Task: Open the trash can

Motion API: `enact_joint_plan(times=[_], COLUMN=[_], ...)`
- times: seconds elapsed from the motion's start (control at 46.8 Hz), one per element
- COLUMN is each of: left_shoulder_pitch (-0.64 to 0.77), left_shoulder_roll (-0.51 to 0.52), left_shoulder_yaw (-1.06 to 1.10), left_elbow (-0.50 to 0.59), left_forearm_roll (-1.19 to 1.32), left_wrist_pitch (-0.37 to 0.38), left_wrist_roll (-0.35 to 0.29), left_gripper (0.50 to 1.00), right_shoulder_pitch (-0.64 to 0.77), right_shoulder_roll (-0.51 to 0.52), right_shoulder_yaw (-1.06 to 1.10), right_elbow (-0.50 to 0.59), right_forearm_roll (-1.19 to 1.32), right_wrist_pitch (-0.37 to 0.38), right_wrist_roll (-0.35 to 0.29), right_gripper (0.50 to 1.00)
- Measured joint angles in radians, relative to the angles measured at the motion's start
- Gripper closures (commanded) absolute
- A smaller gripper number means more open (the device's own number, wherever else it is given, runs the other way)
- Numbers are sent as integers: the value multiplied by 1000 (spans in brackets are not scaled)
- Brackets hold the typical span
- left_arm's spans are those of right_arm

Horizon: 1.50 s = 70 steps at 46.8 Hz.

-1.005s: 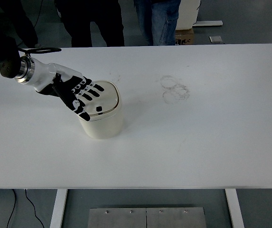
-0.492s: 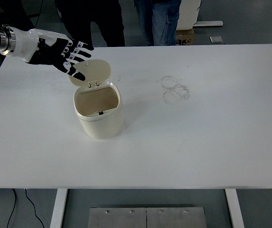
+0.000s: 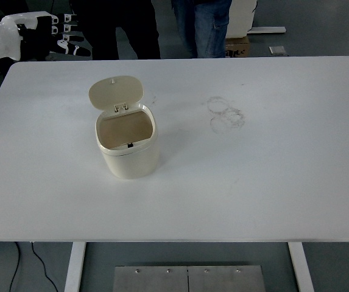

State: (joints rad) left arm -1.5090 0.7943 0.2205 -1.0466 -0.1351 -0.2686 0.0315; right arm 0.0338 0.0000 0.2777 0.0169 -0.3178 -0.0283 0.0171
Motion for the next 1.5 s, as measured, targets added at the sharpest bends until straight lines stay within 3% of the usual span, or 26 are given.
enact_joint_plan(times=[0.257,0.47,0.62,0.77,1.048,1.496], left_shoulder_pitch=[301,483,580,675,836,954], left_shoulder_roll=[-22,-98,-162,-171,-256,-343], left_shoulder_yaw=[-382,-605,-702,-824,-1121,-1278], left_elbow=[147,246,309,317,318,326], left_forearm_roll=[3,5,11,12,14,1], left_wrist_pitch=[22,22,22,19,9,-4], left_wrist_roll=[-2,-6,-87,-149,-151,-150], left_gripper=[500,500,500,500,500,500], right_shoulder_pitch=[0,0,0,0,0,0], right_shoulder_roll=[0,0,0,0,0,0], right_shoulder_yaw=[0,0,0,0,0,0], right_elbow=[0,0,0,0,0,0], right_forearm_roll=[0,0,0,0,0,0], right_wrist_pitch=[0,0,0,0,-1,0], right_wrist_roll=[0,0,0,0,0,0], right_gripper=[511,511,509,511,511,509])
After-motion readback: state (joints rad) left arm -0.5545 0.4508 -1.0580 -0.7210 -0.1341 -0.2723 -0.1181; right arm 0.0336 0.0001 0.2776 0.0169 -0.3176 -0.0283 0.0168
